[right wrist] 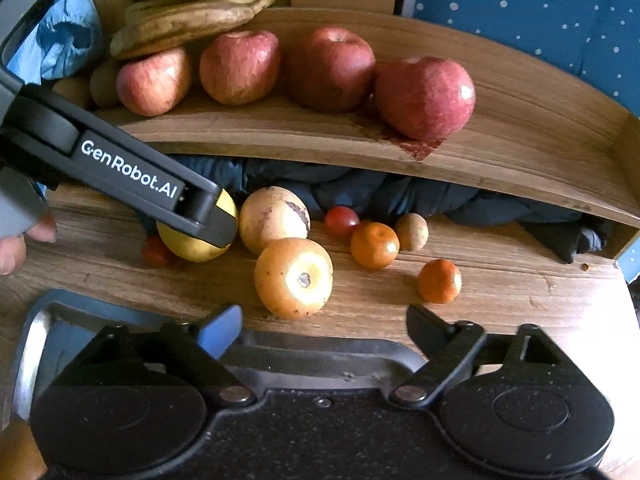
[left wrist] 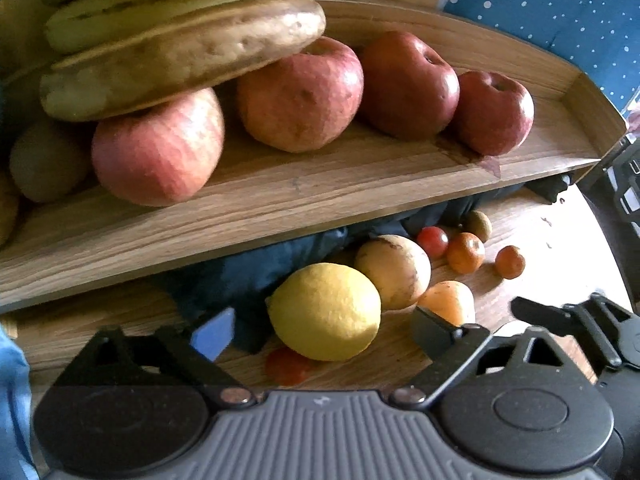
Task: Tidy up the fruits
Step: 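Close the left tool on the lemon while the right tool grasps the orange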
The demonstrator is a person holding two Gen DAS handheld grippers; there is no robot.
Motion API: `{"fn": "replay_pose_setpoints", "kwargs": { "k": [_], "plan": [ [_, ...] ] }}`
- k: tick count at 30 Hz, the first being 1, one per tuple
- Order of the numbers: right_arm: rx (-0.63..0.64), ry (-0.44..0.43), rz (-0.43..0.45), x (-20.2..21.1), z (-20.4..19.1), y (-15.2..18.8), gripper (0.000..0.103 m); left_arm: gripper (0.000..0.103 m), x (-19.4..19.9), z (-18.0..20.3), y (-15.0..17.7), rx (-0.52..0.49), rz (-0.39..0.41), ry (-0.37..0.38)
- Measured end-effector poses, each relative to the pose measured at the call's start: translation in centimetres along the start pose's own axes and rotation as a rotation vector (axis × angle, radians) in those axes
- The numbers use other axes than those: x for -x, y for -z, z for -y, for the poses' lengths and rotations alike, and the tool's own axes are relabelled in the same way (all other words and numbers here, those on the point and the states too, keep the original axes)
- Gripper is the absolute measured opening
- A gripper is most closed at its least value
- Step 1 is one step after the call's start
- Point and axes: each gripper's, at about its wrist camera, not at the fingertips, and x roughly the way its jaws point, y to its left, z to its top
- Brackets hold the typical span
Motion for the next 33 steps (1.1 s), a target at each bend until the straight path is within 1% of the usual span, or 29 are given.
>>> {"fn": "replay_pose_setpoints", "kwargs": {
  "k": [3, 10, 15, 19, 33],
  "plan": [
    [-0.010, -0.010, -0.008, -0.5, -0.3, -0.1, 0.077, 0.088, -0.1, 0.0, 0.0, 0.003, -0.002, 0.013],
    [-0.005, -0.021, -0.015, -1.6, -0.9, -0.5, 0.070, 0.079, -0.4, 0.1, -0.2, 0.012, -0.018, 0.024],
    [-0.013, -0.013, -0.016, -2.4, -1.0, -0.8, 0.055, 0.068, -0.6, -0.1, -0.2, 0.021, -0.033, 0.022],
    [-0.013, -0.018, -0.015, -2.6, -1.2, -0.9, 0.050, 0.068, -0.5, -0.1, -0.2, 0.024, -0.036, 0.024],
    [-0.037, -0.034, -0.001, -2.1, -0.5, -0.4, 0.047, 0.066, -0.2, -0.1, -0.1, 0.031, -0.035, 0.030]
  ]
}}
